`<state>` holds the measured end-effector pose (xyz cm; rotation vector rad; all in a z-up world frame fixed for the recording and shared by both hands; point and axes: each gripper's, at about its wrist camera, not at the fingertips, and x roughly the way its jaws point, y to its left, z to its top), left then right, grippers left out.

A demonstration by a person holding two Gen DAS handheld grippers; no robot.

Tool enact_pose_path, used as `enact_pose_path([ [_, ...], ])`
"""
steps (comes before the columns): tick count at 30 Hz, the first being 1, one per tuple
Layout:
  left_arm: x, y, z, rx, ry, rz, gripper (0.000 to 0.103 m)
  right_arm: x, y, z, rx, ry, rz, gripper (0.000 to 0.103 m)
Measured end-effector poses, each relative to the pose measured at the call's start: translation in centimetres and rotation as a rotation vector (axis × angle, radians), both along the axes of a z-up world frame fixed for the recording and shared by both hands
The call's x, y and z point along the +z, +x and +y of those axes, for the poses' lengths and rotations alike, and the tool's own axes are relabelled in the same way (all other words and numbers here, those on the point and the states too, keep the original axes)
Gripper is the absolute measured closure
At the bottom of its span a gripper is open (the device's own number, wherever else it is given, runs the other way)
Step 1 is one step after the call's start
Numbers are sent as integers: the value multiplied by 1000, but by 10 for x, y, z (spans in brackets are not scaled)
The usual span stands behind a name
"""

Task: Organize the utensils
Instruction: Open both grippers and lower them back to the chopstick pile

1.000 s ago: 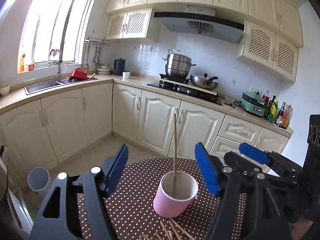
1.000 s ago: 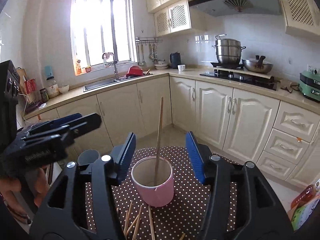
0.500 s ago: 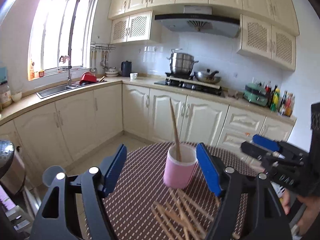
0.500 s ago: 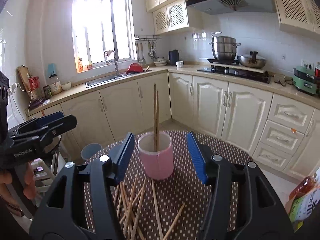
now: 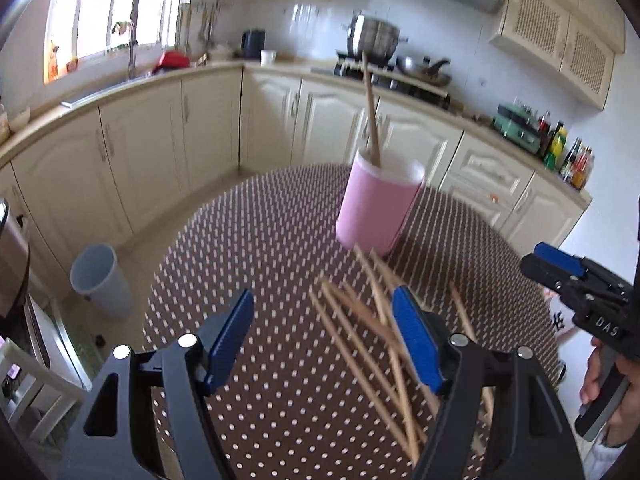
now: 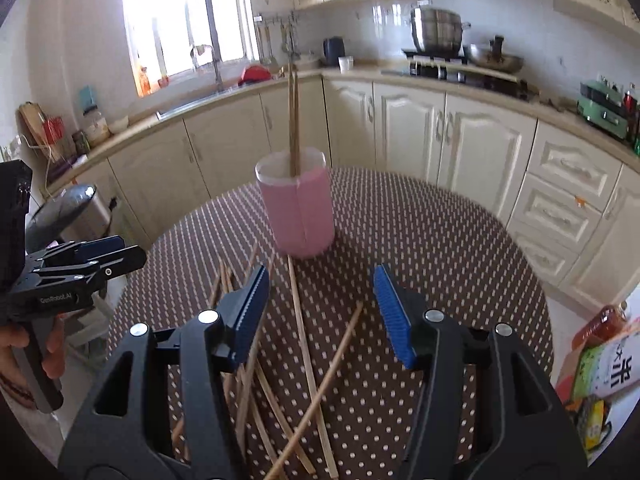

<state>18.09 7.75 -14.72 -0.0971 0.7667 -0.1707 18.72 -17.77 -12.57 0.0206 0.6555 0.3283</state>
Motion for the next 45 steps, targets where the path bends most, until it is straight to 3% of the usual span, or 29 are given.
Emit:
enact_pose_path([
  [6,-45,14,-7,5,18,118,32,-35,8,-5,-11,-30,96,49],
  [12,-52,20,-21,-10,-63,142,33,-57,17,-13,-11,-4,169,49],
  [14,-53,21,-30,-31,-80,145,42,-62,19,-16,-12,6,184,49],
  [20,-51,40,-59,-51,-50,149,54,-72,24,-19,-6,49,217,49],
  [26,-53,71,-71,-43,-41,198,74,-75,29,-23,-3,66,234,49],
  [32,-59,96,-84,-35,1,234,85,-80,45,-28,-3,55,257,49],
  [33,-59,100,-86,-35,-1,238,87,-81,47,-26,-3,45,260,52],
  [34,-59,104,-88,-37,-2,243,91,-83,51,-24,-3,30,266,64],
  [35,-59,106,-89,-36,-6,246,92,-85,53,-22,0,25,275,70],
  [41,-60,113,-88,-33,-11,251,92,-93,64,-6,41,-32,318,74],
  [45,-67,108,-81,-39,0,258,92,-95,71,-1,31,-59,318,89],
])
